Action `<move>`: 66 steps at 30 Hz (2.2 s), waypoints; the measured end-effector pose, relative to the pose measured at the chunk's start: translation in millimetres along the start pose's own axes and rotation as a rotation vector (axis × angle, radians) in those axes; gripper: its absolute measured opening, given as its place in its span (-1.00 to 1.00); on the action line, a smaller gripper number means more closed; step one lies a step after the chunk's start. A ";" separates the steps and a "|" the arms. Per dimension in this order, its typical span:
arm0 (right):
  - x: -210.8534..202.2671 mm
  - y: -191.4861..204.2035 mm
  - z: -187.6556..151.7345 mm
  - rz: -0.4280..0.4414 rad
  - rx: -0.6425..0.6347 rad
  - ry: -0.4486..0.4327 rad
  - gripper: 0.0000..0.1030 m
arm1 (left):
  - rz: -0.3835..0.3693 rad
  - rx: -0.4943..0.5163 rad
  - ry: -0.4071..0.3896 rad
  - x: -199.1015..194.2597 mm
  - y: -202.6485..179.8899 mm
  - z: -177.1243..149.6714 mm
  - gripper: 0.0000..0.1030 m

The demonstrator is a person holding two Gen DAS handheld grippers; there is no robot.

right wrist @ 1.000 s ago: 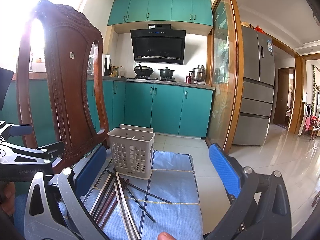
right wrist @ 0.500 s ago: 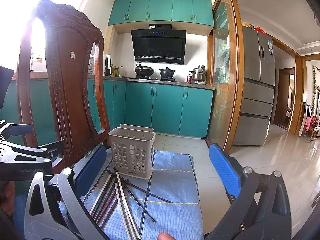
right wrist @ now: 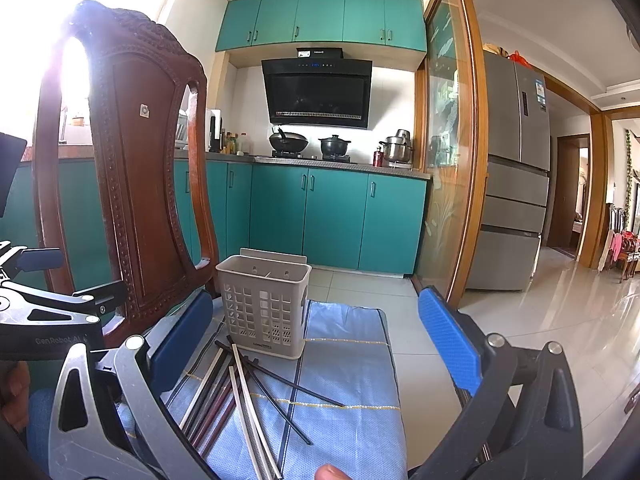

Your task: Organize utensils

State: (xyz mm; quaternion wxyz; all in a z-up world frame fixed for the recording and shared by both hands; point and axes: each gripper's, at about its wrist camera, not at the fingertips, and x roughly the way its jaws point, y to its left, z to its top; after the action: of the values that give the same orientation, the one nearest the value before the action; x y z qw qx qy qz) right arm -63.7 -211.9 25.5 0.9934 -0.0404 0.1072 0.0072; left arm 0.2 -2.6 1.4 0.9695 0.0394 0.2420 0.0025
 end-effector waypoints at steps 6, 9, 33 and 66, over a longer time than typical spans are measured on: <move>0.0 -0.1 -0.4 -0.001 0.001 0.001 0.95 | 0.000 0.001 0.001 0.3 -0.2 0.7 0.93; 0.2 0.3 -1.0 -0.001 0.001 0.002 0.95 | 0.000 0.001 0.003 0.8 -0.2 0.6 0.93; 103.0 -9.5 -40.2 0.154 -0.100 0.371 0.89 | -0.056 0.014 0.115 40.6 -14.0 -13.9 0.93; 230.3 -34.4 -122.0 0.468 0.328 0.839 -0.88 | -0.209 -0.009 0.554 239.1 -26.6 -54.1 -0.28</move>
State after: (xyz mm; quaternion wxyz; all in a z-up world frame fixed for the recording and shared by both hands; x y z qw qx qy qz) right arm 136.2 -254.9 -139.8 0.8298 0.1417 0.5029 0.1959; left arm 185.5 -19.4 -160.4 0.8617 0.0077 0.5001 -0.0858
